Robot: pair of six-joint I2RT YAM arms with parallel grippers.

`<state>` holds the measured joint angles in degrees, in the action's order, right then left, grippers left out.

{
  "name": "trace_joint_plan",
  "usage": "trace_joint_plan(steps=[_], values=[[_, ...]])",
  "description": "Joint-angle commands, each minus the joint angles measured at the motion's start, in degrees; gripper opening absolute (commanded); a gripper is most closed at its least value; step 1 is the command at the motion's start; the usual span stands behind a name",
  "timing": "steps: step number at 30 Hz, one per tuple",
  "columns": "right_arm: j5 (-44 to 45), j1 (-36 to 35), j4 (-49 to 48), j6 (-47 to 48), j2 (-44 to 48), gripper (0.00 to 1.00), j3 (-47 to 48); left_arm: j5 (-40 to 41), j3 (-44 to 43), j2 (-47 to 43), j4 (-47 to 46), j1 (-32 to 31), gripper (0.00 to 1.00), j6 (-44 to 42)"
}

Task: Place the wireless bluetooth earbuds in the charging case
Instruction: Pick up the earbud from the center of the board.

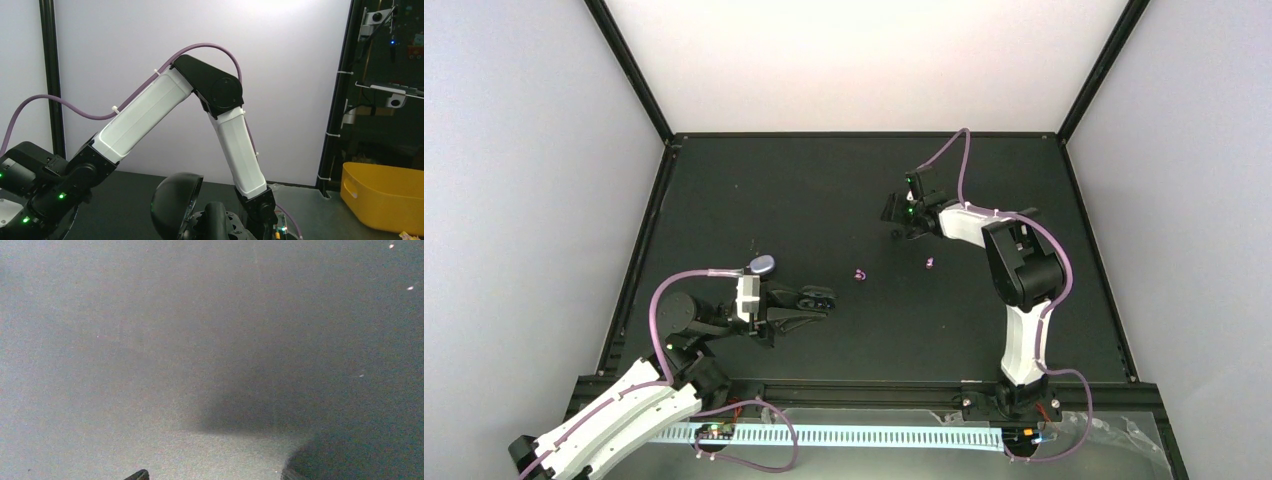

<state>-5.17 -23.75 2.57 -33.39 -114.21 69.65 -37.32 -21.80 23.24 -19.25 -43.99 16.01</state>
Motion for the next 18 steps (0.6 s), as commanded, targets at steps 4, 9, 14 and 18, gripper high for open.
trace_joint_plan(steps=[4,9,14,18], values=[[-3.4,0.1,-1.6,-0.8,0.2,0.67,-2.3,-0.4,-1.0,-0.2,0.1,-0.2,0.01,-1.2],[-4.3,-0.1,-3.2,-1.4,1.6,0.66,-4.9,-0.4,-0.8,-0.3,0.0,-0.2,0.02,-1.0],[-4.1,-0.5,-4.2,-1.5,3.4,0.65,-7.0,-0.5,-0.7,-0.3,-0.1,-0.2,0.01,-0.9],[-2.9,-0.5,-3.4,-0.7,3.6,0.65,-7.3,-0.5,-0.8,-0.2,-0.1,-0.2,0.01,-1.0]])
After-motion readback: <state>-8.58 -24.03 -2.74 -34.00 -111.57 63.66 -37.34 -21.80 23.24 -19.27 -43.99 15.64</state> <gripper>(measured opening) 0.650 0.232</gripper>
